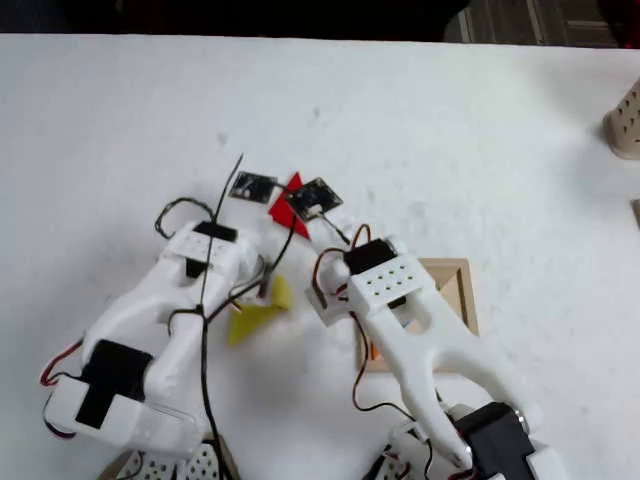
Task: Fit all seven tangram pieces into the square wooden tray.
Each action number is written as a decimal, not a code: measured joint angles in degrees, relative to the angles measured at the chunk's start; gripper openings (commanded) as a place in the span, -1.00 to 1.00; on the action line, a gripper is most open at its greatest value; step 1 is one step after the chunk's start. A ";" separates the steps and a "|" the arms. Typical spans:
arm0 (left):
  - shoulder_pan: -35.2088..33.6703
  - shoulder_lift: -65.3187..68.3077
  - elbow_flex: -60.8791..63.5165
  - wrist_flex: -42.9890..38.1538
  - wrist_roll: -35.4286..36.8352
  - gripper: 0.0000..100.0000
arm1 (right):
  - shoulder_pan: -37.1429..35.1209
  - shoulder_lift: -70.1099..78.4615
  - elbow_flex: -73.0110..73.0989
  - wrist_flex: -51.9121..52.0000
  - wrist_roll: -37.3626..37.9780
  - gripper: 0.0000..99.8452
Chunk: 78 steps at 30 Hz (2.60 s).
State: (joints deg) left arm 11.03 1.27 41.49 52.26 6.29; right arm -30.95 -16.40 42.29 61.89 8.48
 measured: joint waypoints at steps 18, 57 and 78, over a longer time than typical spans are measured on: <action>0.00 0.18 -0.79 3.16 0.26 -0.59 | 0.00 0.00 0.00 0.00 0.00 -0.97; -6.77 -35.16 20.48 5.80 -52.13 -0.33 | 0.00 0.00 0.00 0.00 0.00 -0.97; -2.20 -19.60 20.31 -5.71 -41.32 -0.48 | 0.00 0.00 0.00 0.00 0.00 -0.97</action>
State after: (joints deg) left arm 8.84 -18.33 61.80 46.55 -35.03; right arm -30.95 -16.40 42.29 61.89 8.48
